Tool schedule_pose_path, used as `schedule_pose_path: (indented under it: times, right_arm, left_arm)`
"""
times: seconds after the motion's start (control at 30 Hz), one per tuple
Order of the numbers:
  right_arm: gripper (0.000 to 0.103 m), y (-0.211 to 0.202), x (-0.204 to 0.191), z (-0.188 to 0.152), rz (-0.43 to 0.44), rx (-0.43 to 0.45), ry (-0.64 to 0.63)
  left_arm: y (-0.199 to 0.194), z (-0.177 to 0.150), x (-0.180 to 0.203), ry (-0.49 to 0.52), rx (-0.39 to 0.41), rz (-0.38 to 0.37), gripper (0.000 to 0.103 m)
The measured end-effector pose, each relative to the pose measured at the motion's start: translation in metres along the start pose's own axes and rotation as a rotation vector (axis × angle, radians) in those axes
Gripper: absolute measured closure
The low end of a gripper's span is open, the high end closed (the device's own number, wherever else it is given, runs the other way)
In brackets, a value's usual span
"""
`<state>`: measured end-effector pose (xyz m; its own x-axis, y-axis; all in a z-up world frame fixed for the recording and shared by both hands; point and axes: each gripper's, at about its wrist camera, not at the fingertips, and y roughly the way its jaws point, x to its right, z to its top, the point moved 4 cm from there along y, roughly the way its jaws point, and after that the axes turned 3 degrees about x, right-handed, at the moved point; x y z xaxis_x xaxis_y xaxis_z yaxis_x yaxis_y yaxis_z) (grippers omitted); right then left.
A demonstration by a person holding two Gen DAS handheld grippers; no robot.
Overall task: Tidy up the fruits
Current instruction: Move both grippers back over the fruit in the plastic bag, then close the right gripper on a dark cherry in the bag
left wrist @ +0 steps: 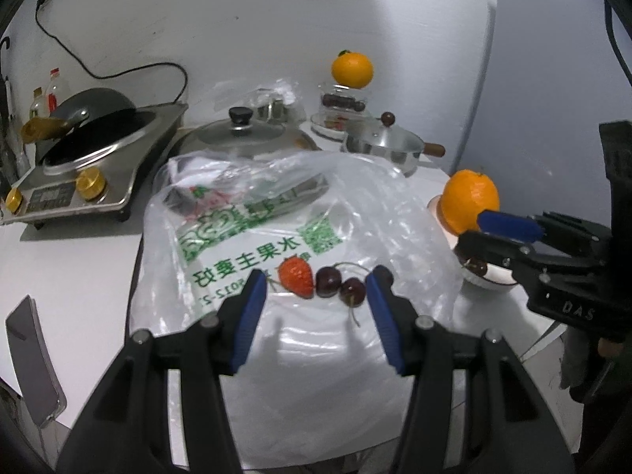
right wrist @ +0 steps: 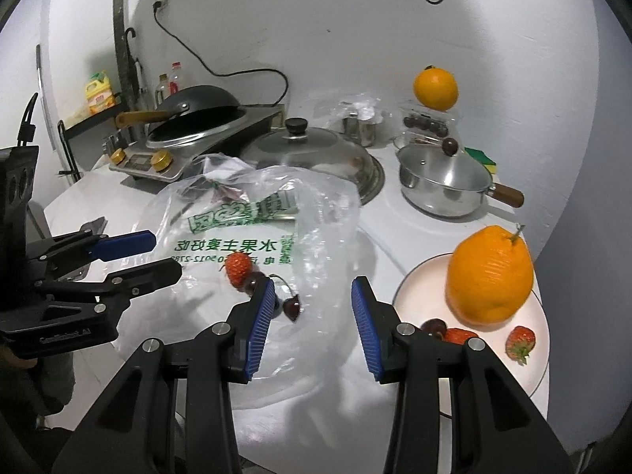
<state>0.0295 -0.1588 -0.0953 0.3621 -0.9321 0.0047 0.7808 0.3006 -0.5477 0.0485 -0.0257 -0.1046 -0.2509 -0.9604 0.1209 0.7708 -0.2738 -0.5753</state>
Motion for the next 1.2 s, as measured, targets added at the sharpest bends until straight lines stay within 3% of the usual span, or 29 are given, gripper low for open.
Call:
schedule_pose_path:
  times: [0.7, 0.9, 1.2]
  right_arm:
    - [0.06, 0.044, -0.05, -0.01, 0.147, -0.074, -0.05]
    - [0.06, 0.059, -0.046, -0.019, 0.183, -0.121, -0.029]
    - [0.06, 0.068, -0.021, -0.028, 0.141, -0.153, 0.012]
  left_arm:
    - [0.004, -0.02, -0.035, -0.058, -0.031, 0.041, 0.049]
    - [0.01, -0.021, -0.035, -0.058, -0.044, 0.045, 0.049]
    - [0.023, -0.018, -0.022, -0.042, -0.065, 0.032, 0.049]
